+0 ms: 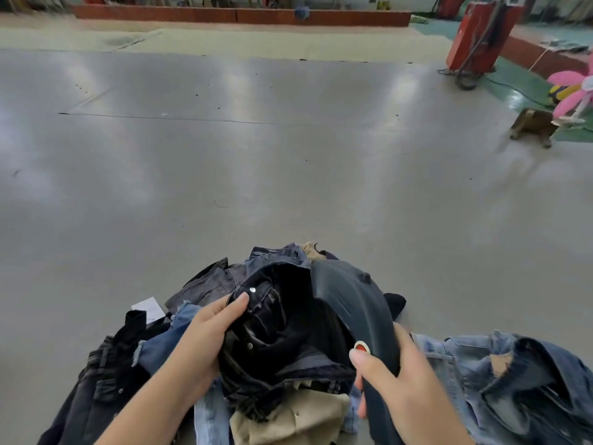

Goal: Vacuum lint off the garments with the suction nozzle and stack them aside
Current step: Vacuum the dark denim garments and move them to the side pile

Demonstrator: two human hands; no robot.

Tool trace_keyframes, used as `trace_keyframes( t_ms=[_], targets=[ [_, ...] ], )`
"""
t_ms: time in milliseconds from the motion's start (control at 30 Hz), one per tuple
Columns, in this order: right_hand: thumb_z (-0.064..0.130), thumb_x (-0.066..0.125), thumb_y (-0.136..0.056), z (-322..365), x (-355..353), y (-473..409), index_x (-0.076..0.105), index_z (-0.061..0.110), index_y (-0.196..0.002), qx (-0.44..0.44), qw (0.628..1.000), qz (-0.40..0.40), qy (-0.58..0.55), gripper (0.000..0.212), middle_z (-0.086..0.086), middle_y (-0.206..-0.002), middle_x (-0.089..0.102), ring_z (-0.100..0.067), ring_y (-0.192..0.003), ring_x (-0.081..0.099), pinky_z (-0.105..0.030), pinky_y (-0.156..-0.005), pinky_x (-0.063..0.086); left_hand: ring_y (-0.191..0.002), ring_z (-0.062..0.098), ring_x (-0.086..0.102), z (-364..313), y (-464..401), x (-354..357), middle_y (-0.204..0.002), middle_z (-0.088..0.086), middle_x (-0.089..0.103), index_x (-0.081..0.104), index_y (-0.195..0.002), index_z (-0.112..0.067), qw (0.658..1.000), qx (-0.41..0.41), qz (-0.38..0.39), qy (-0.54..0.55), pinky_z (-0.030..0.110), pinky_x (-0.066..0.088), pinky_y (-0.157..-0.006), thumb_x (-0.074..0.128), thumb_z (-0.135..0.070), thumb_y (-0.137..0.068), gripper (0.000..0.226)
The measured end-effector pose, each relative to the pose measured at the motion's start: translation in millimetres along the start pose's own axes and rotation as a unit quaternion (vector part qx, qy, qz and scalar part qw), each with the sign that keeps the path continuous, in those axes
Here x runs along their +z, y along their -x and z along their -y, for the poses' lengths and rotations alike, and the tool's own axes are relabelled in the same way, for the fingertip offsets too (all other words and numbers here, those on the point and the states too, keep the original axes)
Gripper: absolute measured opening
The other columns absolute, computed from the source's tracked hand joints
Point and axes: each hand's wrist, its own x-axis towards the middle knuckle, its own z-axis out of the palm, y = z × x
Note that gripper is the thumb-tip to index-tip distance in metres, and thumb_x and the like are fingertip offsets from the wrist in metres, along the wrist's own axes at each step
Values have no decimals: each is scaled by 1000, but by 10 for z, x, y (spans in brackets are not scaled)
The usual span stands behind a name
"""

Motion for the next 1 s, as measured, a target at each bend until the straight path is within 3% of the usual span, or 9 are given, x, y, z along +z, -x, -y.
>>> trace_keyframes(
  t_ms=[67,167,333,467,600,700,833,933,1000],
  targets=[
    [27,64,-86,-2,12,20,55,31,-104,6,999,43,12,21,-3,-61,62,-22,-47,58,-24,-51,49,-88,33,70,41,9,47,-96,23,70,73,-92,-12,998,38,-45,-13,42,58,-73,61,-36,-81,29],
    [42,65,-74,-7,33,35,59,41,-101,12,995,95,25,28,-1,-66,65,-13,-57,61,-21,-61,47,-89,33,65,100,-56,79,-101,26,65,68,-93,-13,987,98,-86,-94,53,50,-85,58,-31,-93,21],
    [56,64,-59,-82,122,36,60,54,-92,38,991,130,0,33,-8,-67,66,-14,-59,61,-29,-66,45,-75,7,63,214,-91,147,-80,-1,72,71,-87,-26,965,171,-78,-182,22,49,-65,54,-22,-96,19],
    [41,71,-67,-64,177,-19,64,33,-97,56,991,104,-55,32,-10,-65,63,-25,-49,58,-30,-52,46,-78,3,65,247,-81,160,-83,-9,73,71,-92,-25,966,175,-57,-183,16,48,-67,52,-19,-97,20],
    [31,78,-72,-9,89,-93,56,12,-87,59,994,52,-78,33,-14,-60,59,-31,-42,54,-30,-42,45,-87,14,71,202,-63,145,-93,1,75,72,-90,-33,982,142,-61,-107,28,57,-75,52,-24,-97,24],
    [34,73,-67,-21,76,-46,60,18,-89,57,991,75,-93,30,-15,-60,59,-31,-42,54,-31,-42,45,-83,19,71,171,-84,136,-88,1,75,74,-82,-32,991,88,-89,-43,34,57,-75,54,-26,-96,26],
    [39,73,-65,-64,166,12,63,26,-93,59,987,125,-79,33,-15,-62,59,-30,-43,54,-30,-43,45,-78,21,71,187,-69,172,-88,9,74,76,-87,-21,999,31,-40,1,30,56,-63,53,-24,-95,24],
    [32,76,-74,-42,157,-57,58,14,-91,48,992,81,-85,31,-14,-61,59,-28,-42,54,-29,-43,45,-78,25,72,192,-46,197,-92,15,74,76,-89,-15,999,-2,-25,44,30,56,-60,55,-21,-93,23],
    [34,72,-69,-20,97,-101,57,11,-94,46,994,31,-99,37,-13,-61,59,-29,-43,54,-30,-43,46,-82,28,72,172,-51,199,-97,17,73,75,-95,-10,996,-34,-17,83,32,58,-61,56,-23,-91,24]
  ],
)
